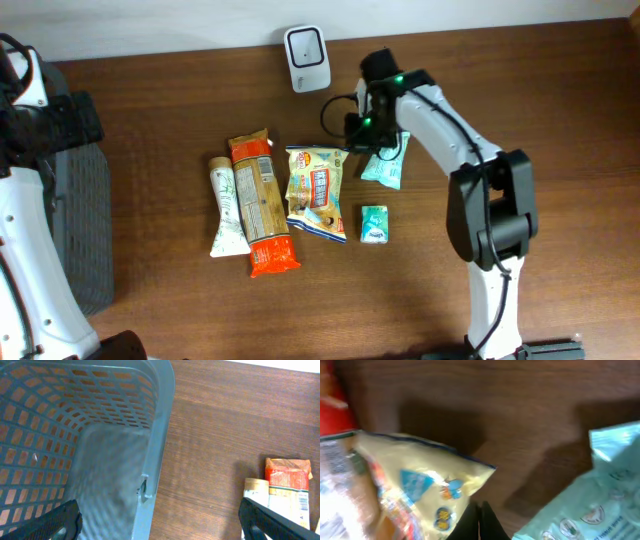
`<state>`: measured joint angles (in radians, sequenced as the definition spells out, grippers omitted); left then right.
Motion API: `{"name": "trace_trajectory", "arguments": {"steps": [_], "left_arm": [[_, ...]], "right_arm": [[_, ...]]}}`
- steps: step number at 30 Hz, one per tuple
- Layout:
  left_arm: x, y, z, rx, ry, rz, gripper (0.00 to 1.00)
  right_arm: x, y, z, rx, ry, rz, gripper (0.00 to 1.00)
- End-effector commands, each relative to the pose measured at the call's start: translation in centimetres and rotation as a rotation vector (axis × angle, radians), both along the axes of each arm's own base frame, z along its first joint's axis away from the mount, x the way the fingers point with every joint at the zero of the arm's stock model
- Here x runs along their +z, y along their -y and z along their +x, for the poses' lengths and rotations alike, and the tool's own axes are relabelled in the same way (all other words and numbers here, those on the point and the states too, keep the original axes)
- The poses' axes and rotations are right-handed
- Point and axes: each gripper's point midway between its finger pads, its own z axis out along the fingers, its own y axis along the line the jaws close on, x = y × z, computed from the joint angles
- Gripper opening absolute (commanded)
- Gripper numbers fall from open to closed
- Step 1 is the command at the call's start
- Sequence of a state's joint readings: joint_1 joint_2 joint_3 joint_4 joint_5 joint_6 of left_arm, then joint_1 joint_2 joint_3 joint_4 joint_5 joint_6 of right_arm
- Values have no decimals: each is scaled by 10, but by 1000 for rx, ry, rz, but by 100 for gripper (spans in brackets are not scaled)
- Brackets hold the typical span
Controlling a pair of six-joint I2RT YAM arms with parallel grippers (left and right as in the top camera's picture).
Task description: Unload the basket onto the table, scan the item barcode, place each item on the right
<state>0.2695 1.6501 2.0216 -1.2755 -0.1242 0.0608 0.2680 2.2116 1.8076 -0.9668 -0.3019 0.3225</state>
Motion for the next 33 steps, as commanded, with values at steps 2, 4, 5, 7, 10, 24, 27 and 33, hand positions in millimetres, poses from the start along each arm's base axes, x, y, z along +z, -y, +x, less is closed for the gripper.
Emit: {"name": "trace_trajectory", "arguments": {"steps": [2,4,5,7,10,24,27,33], "left_arm": [[6,-1,-2,-5,13,15,99],[6,-1,-2,-5,13,15,99],[6,-1,-3,-5,12,15,99],[6,-1,-2,-5,13,15,99],[6,-1,-3,-5,12,15,99],[6,-1,-3,-5,12,15,99],[6,-1,-3,-5,11,15,99],[6,-1,-3,-5,10,14,99]], "right_arm": [[-30,21,-13,-65,-46,-111,4],[-36,24,-17,-66,-59,-116,4],[-36,27,-17,-51,-59,-119,4],[-37,35,-22,-22,-74,-130,4],[-37,54,-31,12,-117,-145,5],[131,127,-24,-17,50,417,27],[72,173,-52,-141,-84,386,31],[-10,141,-63,-202,-102,458,44]]}}
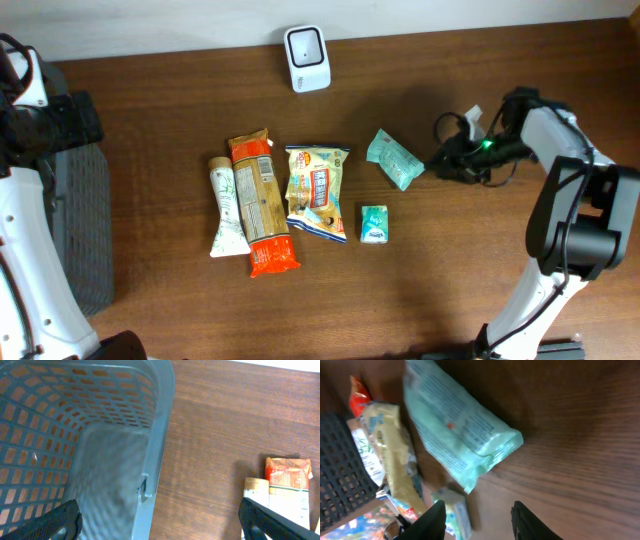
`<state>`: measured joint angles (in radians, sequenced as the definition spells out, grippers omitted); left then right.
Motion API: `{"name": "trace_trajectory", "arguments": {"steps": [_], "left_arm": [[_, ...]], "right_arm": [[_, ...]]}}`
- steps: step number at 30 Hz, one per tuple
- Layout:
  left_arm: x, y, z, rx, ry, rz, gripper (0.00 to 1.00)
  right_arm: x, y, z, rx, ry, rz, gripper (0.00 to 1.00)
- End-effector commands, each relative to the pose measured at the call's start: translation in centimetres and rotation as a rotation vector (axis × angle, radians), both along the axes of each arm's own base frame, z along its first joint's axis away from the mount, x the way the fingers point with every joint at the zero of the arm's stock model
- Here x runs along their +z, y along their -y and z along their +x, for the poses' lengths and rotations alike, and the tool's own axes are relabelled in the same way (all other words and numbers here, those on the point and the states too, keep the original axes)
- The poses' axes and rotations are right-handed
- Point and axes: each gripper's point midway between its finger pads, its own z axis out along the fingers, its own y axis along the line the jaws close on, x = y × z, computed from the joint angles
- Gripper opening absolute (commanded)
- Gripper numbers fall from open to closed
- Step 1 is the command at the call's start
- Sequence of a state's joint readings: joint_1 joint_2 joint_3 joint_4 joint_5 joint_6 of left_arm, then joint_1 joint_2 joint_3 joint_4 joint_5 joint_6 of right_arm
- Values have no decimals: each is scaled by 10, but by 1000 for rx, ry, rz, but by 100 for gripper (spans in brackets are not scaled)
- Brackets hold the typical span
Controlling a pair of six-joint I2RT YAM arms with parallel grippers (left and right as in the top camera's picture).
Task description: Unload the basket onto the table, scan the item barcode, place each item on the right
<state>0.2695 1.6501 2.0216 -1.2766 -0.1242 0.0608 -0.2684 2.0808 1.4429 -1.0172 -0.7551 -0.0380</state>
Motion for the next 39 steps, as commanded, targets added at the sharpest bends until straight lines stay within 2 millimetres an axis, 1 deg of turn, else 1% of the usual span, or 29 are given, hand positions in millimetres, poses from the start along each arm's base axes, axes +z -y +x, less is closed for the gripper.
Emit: {"name": "trace_trajectory", "arguments": {"steps": [1,4,5,6,7,8,10,13,16,19,20,27,28,29,31,33,35,37,38,39], "left_arm": [[6,-1,-3,-5,11,15,99],[6,-1,-3,-5,11,14,99],[6,-1,-3,-5,11,15,99],[6,-1,-3,-5,11,15,99],[6,-1,-3,-5,11,15,99],[6,-1,-3,-5,11,15,99],[6,-1,-3,-5,11,15,99],[6,-1,-3,-5,11,15,99],[6,-1,-3,-5,11,15,99],[6,-1,-3,-5,11,15,99],[6,-1,-3,-5,11,15,99],[6,-1,-3,-5,11,15,99],[6,-1,-3,-5,11,15,99],[6,-1,-3,-5,11,15,99],[6,-1,-3,-5,11,15,99],[6,-1,-3,-5,11,15,99],[6,-1,-3,-5,11,15,99],[6,-1,-3,-5,11,15,99],[6,-1,-3,-5,11,15,99],[6,-1,-3,-5,11,15,99]], "right_arm": [[-16,-24,-2,-13,-7,21,45],[-34,-47,2,-25,-5,-4,45],[-40,-49,4,-38,-9,-30,45],[-46,-49,7,-62,-17,-70,45],[-48,-51,10,-71,-11,-88,45],[-47,-52,15,-75,7,-89,45],[-45,-50,30,-87,72,-93,46],[-43,-49,40,-97,115,-101,46],[-47,-44,45,-107,129,-134,46],[-62,-49,44,-107,102,-128,45],[-64,-49,44,-110,95,-127,45],[-64,-49,44,-110,98,-124,44],[-62,-52,44,-103,103,-106,27],[-55,-56,46,-83,123,-68,4],[-34,-62,52,-45,187,5,4],[-12,-57,54,-42,226,4,4],[17,-55,51,0,280,-32,4],[43,-47,43,20,310,-106,4],[52,-44,40,17,317,-136,4],[55,-43,38,18,319,-149,4]]}}
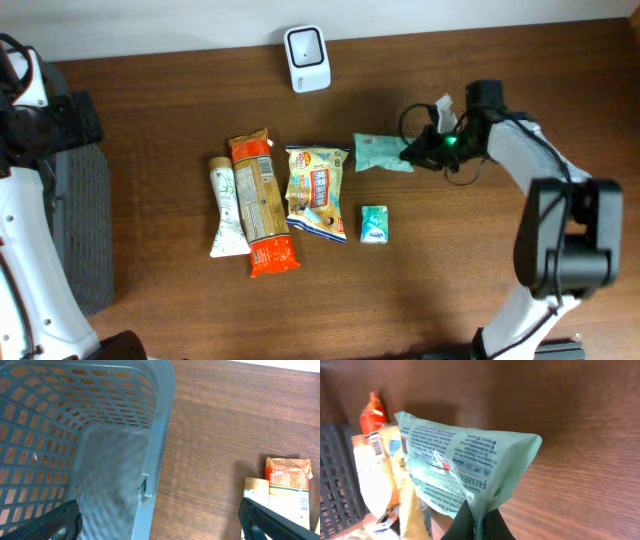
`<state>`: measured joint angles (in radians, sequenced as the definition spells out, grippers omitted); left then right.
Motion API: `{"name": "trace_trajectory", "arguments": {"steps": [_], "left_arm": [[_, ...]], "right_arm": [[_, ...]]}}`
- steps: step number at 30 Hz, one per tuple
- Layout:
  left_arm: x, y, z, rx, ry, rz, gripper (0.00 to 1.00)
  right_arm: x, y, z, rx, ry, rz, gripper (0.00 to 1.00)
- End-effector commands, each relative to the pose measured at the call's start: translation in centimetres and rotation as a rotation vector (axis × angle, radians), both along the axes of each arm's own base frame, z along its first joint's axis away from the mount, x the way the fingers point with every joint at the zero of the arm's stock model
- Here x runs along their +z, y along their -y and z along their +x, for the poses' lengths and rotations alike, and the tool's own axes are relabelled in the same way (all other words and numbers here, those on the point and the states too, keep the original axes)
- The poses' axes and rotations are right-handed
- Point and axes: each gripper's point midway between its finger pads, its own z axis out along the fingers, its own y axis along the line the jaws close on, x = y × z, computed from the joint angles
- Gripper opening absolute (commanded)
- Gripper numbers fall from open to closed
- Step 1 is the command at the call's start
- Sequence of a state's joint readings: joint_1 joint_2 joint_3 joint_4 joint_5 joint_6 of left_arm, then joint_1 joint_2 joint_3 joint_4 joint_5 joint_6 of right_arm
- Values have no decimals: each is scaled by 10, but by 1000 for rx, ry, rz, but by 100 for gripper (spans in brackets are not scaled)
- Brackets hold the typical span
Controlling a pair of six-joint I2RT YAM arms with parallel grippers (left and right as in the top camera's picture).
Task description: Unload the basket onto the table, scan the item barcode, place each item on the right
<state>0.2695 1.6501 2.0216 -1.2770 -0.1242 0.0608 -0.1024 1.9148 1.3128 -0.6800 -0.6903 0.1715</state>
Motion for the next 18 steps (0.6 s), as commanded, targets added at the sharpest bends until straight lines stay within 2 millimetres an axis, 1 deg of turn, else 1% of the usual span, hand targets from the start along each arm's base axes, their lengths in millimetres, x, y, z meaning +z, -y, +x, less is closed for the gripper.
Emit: {"name": "trace_trajectory", "arguments": {"steps": [1,7,13,14,18], "left_arm": [[6,-1,-3,-5,12,15,99],[6,-1,-3,-5,12,15,99],[6,-1,-3,-5,12,15,99],[6,-1,-3,-5,12,15,99],[6,-1,-3,-5,12,15,99]], "right_arm": [[28,8,7,17,94,-60,4],[26,7,4,31,88,-75,4],[27,8,5,37,98,-78,4],[30,8,7,37,105,-78,4],[56,7,14,90,154,-96,4]]}}
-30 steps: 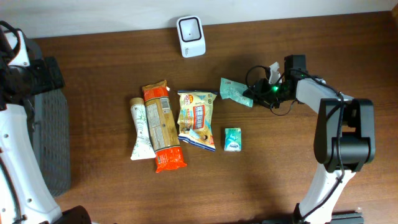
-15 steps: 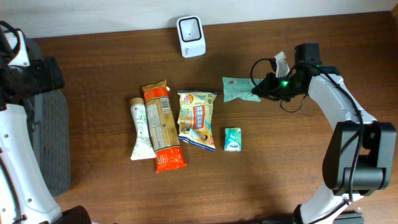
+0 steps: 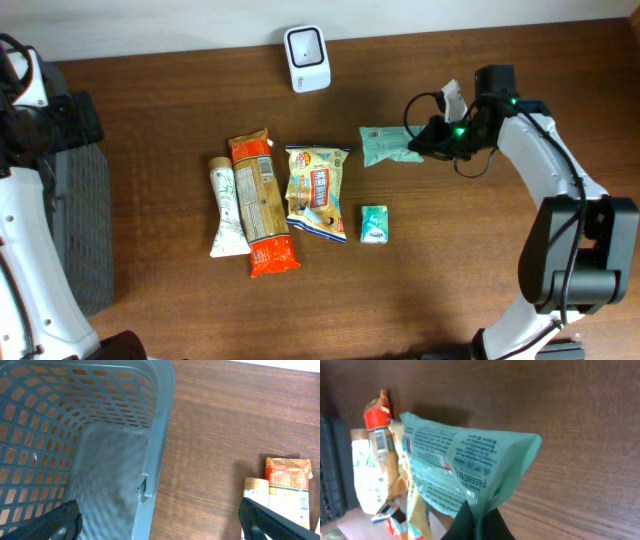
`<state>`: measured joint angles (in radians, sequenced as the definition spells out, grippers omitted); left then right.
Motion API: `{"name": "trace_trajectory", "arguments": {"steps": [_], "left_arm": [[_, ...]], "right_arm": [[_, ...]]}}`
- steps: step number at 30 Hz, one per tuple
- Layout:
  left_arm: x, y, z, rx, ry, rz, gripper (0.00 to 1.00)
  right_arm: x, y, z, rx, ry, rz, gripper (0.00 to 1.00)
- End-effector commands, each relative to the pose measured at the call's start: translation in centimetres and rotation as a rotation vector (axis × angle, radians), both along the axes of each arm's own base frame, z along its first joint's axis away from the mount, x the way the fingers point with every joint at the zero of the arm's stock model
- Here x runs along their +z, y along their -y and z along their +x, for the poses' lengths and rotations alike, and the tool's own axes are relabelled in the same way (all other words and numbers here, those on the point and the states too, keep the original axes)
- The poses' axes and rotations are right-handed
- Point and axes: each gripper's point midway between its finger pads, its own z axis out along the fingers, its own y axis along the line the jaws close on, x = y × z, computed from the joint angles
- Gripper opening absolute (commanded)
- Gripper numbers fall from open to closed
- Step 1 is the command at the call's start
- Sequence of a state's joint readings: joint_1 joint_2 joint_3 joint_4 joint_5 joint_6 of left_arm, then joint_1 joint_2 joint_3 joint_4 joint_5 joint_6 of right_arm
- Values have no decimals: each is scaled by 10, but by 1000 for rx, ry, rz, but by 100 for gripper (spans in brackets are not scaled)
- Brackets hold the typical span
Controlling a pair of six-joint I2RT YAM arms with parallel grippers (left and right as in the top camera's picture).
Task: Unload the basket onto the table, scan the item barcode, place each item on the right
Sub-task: 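Carry the wipes pack over the white barcode scanner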
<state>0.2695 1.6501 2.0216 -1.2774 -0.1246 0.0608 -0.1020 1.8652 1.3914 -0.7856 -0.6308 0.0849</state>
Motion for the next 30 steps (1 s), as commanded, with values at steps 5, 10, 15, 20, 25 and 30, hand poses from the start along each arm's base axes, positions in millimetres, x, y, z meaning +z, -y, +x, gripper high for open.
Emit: {"name": "trace_trajectory", "arguments": {"steps": [5,10,15,20,25,30], "left_arm": [[6,-1,-3,-5,12,15,99],[6,-1,-3,-5,12,15,99],[6,-1,-3,-5,12,15,99],[6,-1,-3,-5,12,15,99],[6,-1,-3,-5,12,15,99],[6,-1,-3,-6,12,14,99]], "right_arm": [[42,-11,10,81,95,26,4],[64,-14,11,99,106,24,4],[101,-43,9,208,193,195,4],[152,-65,8,383,401,259,4],[186,-96,4,454,461,173,4],[241,-94,-9,430,541,86,4]]}}
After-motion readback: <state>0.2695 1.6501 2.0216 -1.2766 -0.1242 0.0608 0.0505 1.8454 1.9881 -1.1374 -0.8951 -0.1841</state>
